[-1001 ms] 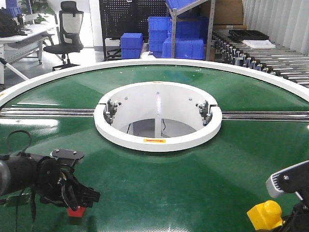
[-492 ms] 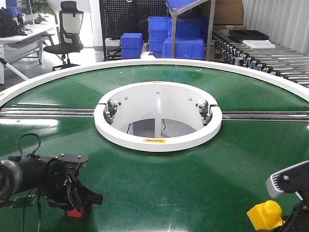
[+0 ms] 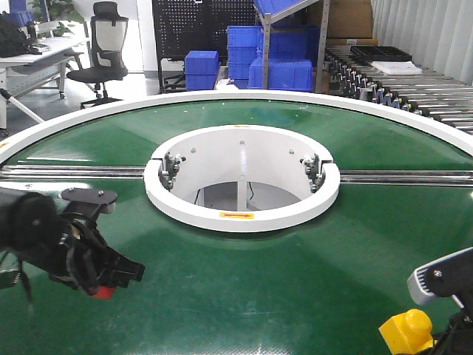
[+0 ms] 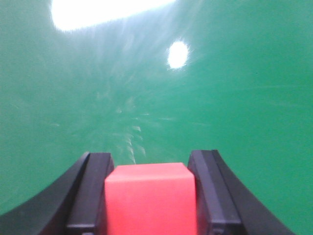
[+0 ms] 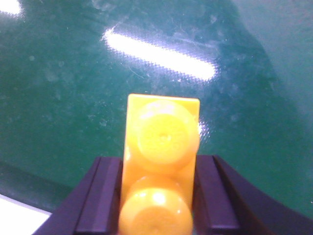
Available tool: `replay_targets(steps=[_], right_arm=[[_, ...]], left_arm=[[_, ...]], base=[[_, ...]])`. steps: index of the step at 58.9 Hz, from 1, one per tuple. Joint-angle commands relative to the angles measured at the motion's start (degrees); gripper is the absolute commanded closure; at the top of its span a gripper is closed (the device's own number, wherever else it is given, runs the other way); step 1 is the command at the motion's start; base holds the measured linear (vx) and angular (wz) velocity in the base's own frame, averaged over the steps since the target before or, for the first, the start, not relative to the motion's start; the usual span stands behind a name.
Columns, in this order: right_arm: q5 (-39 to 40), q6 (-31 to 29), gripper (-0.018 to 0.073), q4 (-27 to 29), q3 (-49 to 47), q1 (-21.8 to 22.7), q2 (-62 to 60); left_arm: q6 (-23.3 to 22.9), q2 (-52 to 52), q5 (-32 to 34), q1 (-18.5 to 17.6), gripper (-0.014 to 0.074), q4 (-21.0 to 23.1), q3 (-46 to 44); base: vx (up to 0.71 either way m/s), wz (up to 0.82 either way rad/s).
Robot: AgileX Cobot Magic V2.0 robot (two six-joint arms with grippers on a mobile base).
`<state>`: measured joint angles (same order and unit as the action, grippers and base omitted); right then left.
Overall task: Pick red and yellow blocks into blue bin
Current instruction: 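Lift the red cube off the conveyor with the left gripper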
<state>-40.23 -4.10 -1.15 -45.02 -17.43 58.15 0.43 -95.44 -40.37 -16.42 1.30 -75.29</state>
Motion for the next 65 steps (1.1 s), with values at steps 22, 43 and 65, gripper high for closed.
replay_targets(steps=[22, 43, 65], right_arm=[[2.99, -0.49, 0.0328, -0.32, -1.60, 0.13, -1.09], [2.99, -0.49, 0.0328, -0.32, -1.60, 0.13, -1.09], [2.99, -0.49, 0.0328, -0.32, -1.60, 0.13, -1.09]], left_arm=[[1.59, 31.05, 6.23, -7.25, 0.0363, 1.19, 17.92], [3.24, 42.81, 5.25, -7.49, 0.0362, 3.74, 25.37], [3.52, 43.38, 4.72, -7.49, 0.0362, 3.97, 25.45]], base=[[0.00, 0.00], [0.00, 0.00], [0.00, 0.00]])
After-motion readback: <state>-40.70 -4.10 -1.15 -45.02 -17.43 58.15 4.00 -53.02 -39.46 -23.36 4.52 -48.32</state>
